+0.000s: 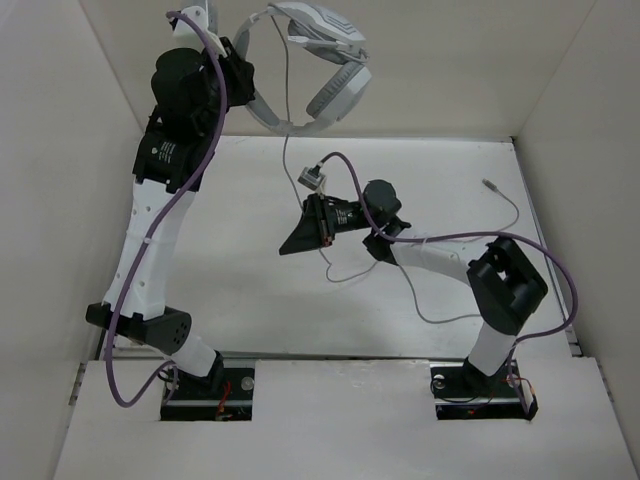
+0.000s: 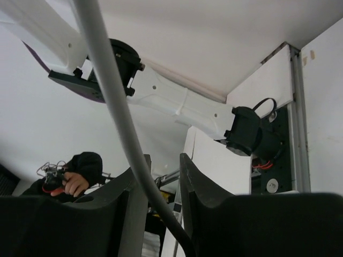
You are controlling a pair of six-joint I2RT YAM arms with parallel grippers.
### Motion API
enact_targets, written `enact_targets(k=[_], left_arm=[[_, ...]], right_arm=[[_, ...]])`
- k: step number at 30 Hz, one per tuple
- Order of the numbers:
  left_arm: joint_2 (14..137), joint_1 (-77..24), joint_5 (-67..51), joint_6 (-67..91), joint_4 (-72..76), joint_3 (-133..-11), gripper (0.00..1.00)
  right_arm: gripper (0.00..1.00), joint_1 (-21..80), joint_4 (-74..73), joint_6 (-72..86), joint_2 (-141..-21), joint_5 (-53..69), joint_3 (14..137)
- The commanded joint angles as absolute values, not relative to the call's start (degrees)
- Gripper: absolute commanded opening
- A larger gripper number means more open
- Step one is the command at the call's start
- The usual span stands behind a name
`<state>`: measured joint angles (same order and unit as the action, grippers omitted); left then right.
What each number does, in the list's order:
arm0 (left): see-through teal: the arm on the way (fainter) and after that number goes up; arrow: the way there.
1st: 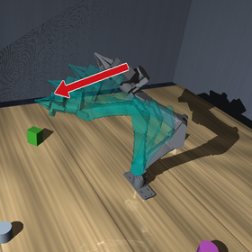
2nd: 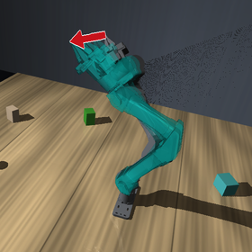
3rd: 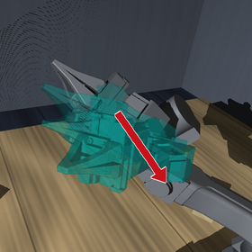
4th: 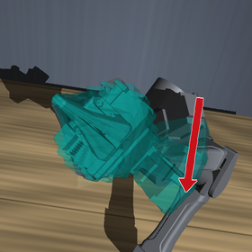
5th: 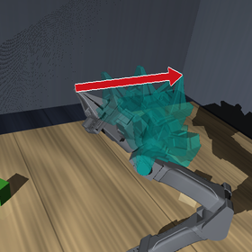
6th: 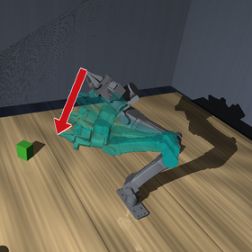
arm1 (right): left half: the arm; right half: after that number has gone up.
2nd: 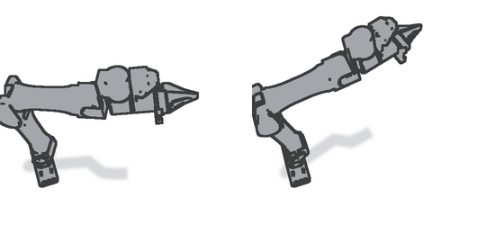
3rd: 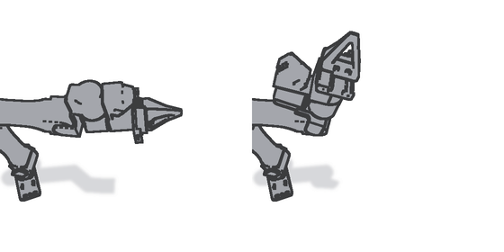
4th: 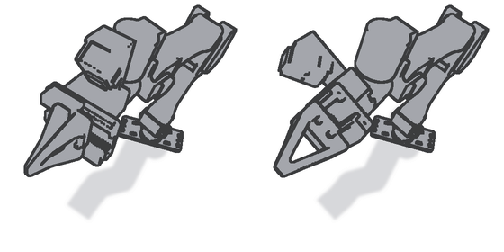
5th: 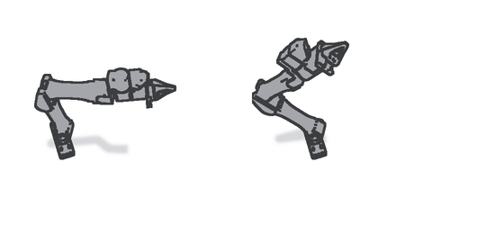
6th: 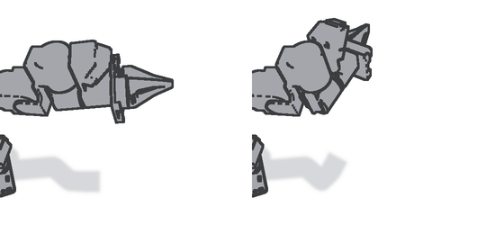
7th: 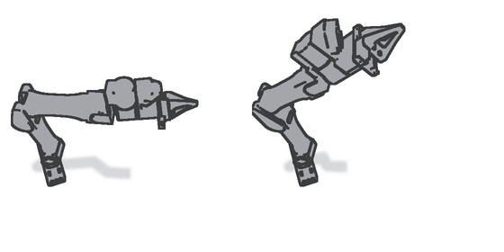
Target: Wrap the headphones
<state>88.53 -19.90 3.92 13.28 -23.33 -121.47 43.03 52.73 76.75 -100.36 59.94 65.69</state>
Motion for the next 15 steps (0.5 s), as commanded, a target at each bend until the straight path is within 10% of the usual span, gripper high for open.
enact_targets(k=[1, 15], left_arm=[[86.2, -20.5, 13.5, 13.2, -15.2, -121.5, 0.00], [86.1, -16.5, 18.9, 6.1, -8.2, -115.1, 0.00]], right_arm=[[0.33, 44.8, 56.2, 76.7, -100.4, 60.2, 68.6], [0.17, 48.6, 56.1, 74.9, -97.7, 65.9, 70.0]])
